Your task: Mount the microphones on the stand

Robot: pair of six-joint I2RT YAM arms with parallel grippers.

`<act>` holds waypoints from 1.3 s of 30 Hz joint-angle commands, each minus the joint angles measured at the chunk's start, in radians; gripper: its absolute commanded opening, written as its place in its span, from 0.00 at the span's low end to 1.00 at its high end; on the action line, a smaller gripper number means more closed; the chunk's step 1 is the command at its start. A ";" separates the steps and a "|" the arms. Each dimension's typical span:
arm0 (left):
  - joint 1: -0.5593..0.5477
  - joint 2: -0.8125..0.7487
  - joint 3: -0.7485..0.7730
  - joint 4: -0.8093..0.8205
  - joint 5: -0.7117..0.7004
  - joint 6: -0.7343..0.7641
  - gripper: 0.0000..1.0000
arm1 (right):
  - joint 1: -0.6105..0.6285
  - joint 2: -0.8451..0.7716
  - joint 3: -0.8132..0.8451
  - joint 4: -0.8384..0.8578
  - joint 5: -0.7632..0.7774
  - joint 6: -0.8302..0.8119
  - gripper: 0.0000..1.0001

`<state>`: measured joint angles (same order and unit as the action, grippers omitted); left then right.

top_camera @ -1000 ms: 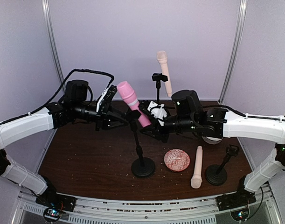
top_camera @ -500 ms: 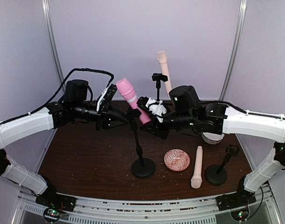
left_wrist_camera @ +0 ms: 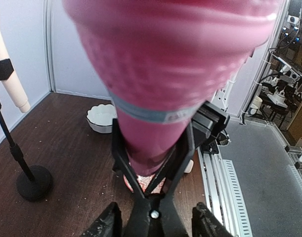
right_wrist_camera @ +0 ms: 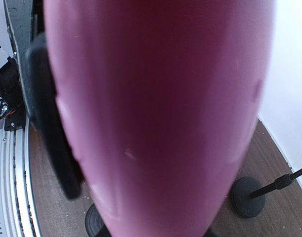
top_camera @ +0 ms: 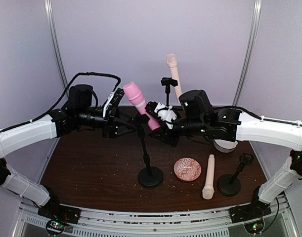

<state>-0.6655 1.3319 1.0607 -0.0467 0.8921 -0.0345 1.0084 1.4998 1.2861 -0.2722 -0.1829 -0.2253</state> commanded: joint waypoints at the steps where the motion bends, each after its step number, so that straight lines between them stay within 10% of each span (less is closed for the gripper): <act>1: -0.036 -0.034 -0.012 0.145 -0.010 -0.040 0.52 | 0.029 0.057 0.020 -0.081 -0.030 -0.059 0.00; 20: 0.008 -0.151 -0.055 0.116 -0.128 0.025 0.77 | 0.026 0.041 0.022 -0.127 0.043 -0.069 0.00; 39: 0.067 -0.310 -0.196 0.239 -0.744 0.082 0.98 | -0.098 0.200 0.351 -0.054 -0.063 -0.028 0.00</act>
<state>-0.6064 1.0428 0.8772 0.0853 0.2676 0.0364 0.9398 1.6661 1.5211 -0.3786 -0.2424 -0.2584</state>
